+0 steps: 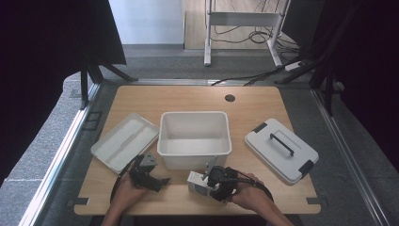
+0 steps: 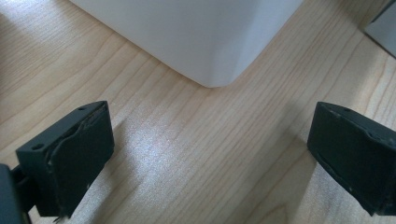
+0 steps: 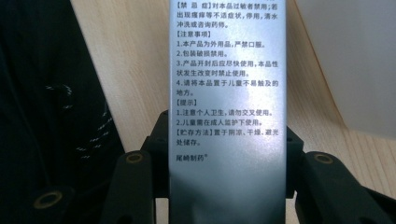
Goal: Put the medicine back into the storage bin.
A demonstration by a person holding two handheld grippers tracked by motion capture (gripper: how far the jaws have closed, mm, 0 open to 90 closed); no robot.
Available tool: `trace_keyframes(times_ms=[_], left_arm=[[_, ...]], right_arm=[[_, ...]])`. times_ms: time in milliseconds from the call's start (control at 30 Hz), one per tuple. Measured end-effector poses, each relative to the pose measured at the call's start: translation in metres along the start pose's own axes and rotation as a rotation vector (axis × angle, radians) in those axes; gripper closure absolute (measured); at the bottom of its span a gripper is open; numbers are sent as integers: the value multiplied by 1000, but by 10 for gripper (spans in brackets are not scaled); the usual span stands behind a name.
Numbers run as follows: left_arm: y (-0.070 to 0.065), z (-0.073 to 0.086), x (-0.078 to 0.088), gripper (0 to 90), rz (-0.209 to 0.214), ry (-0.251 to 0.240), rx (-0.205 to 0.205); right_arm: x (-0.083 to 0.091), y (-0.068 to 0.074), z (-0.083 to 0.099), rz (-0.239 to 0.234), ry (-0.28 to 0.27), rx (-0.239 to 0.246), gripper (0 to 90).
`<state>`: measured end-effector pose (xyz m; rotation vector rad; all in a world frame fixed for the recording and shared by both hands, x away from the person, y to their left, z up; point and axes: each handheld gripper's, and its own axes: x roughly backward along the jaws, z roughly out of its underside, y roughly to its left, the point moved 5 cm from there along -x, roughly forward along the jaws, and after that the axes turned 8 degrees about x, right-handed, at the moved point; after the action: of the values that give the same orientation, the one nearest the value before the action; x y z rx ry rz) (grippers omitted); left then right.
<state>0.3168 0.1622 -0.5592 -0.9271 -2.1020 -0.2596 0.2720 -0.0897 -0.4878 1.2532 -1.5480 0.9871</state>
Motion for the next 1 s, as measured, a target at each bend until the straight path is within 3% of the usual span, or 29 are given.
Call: trace_keyframes(times_ms=[633, 1000], left_arm=[[0, 0, 1, 14, 0, -1, -2], [-1, 0, 1, 21, 2, -5, 3]], right_arm=[[57, -2, -25, -48, -43, 32, 551], [104, -23, -43, -32, -101, 17, 555]])
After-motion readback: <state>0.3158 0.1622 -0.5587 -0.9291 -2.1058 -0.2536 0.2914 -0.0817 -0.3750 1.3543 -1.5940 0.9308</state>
